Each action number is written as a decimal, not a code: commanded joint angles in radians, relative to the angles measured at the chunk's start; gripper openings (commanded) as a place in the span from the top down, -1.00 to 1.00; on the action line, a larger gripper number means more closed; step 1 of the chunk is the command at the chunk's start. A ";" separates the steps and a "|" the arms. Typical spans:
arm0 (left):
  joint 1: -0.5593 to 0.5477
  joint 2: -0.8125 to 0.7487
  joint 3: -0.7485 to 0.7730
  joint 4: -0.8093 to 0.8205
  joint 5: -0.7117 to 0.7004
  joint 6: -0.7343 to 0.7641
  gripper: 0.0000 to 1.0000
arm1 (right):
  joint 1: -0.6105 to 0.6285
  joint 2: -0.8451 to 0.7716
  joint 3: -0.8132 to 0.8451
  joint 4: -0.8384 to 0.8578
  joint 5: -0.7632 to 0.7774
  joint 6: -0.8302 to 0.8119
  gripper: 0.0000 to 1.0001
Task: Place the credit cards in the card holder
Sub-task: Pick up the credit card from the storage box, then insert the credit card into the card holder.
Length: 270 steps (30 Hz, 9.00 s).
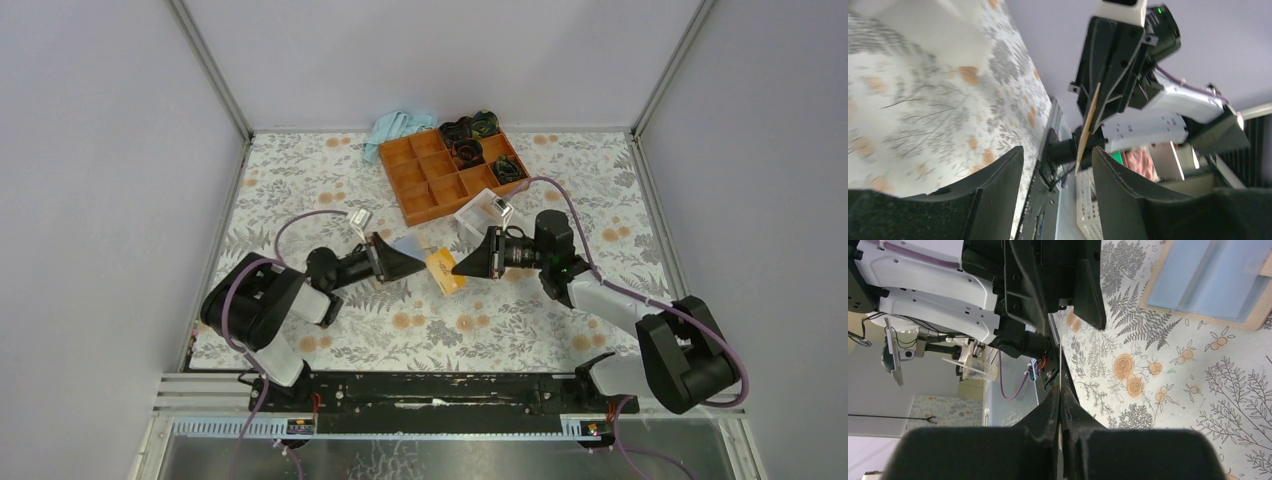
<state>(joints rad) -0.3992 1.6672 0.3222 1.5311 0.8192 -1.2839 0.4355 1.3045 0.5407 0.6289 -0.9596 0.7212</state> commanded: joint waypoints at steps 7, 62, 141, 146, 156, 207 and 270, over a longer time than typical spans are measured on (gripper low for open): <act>0.118 -0.175 -0.212 -0.137 -0.308 0.134 -0.20 | -0.001 0.115 0.153 -0.020 0.090 -0.035 1.00; 0.128 -0.257 -0.143 -0.746 -0.607 0.283 -0.26 | 0.184 0.763 0.595 -0.151 0.342 -0.122 1.00; 0.132 -0.149 -0.175 -0.588 -0.556 0.235 -0.15 | 0.217 0.638 0.455 -0.121 0.603 -0.119 1.00; 0.132 -0.147 -0.172 -0.586 -0.556 0.235 -0.15 | 0.215 0.629 0.465 -0.147 0.606 -0.127 1.00; 0.133 -0.141 -0.178 -0.577 -0.556 0.235 -0.15 | 0.215 0.667 0.447 -0.113 0.586 -0.100 1.00; 0.040 -0.235 -0.058 -0.983 -0.792 0.388 0.64 | 0.246 0.731 0.435 -0.103 0.528 -0.035 1.00; -0.079 -0.204 -0.080 -0.966 -0.841 0.348 0.84 | 0.319 0.669 0.437 -0.233 0.733 0.012 0.17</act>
<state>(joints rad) -0.4644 1.4399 0.2615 0.6144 -0.0570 -0.9474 0.7387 1.9980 0.9741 0.5377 -0.2733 0.7925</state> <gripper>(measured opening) 0.080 0.406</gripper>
